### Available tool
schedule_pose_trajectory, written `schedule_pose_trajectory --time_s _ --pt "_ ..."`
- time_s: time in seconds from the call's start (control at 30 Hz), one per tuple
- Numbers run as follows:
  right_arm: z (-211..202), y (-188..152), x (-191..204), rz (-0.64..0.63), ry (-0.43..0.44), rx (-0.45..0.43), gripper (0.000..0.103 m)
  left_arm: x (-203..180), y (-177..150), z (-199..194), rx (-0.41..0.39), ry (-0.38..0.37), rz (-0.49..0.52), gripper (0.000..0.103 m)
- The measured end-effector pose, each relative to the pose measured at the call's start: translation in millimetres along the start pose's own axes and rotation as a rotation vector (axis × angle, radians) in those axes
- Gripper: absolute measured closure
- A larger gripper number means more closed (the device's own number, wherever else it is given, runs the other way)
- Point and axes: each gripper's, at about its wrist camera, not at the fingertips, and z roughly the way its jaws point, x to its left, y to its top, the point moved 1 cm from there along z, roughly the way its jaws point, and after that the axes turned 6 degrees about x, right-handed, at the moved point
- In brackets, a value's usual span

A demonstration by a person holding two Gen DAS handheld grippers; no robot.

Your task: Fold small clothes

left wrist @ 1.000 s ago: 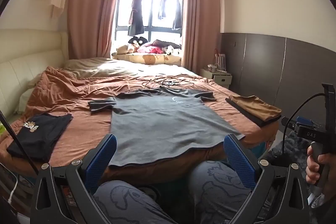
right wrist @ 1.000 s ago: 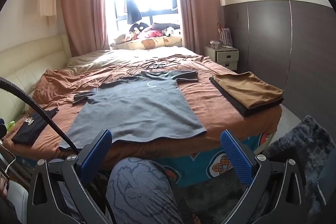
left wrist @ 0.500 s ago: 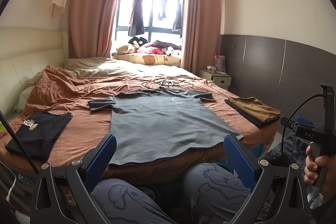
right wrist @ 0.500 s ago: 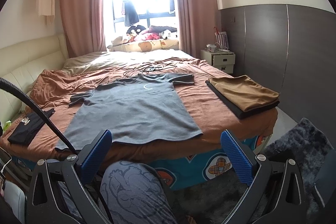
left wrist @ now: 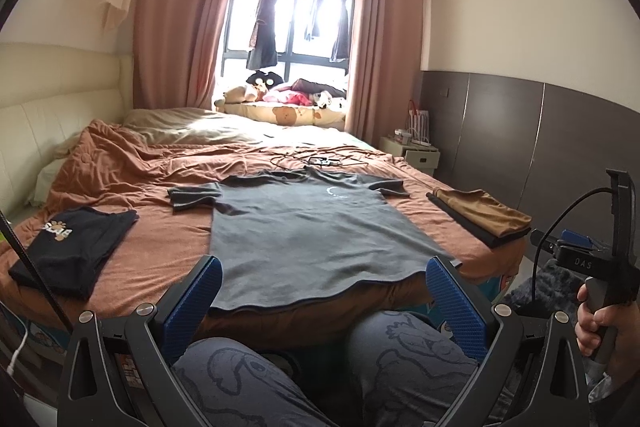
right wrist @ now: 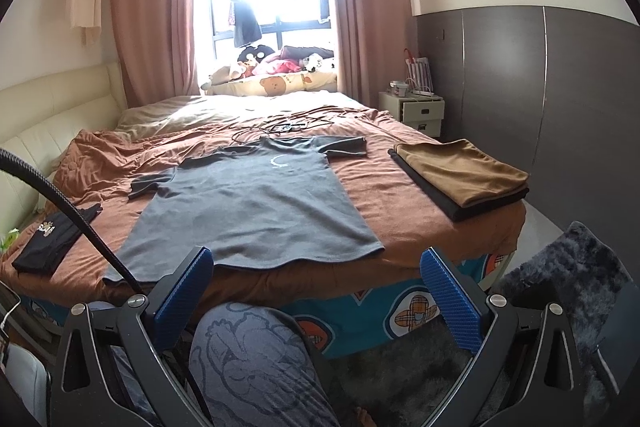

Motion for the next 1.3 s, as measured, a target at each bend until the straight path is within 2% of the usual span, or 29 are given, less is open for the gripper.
schedule_pose_trajectory --time_s 0.8,1.3 --pt "-7.2 -5.6 0.7 0.006 -0.003 -0.013 0.000 0.5 -2.9 -2.7 0.000 -0.004 0.016 0.000" --pt "-9.4 3.8 0.3 0.011 0.018 -0.007 0.000 11.5 -3.5 -12.2 0.001 -0.017 0.000 0.000"
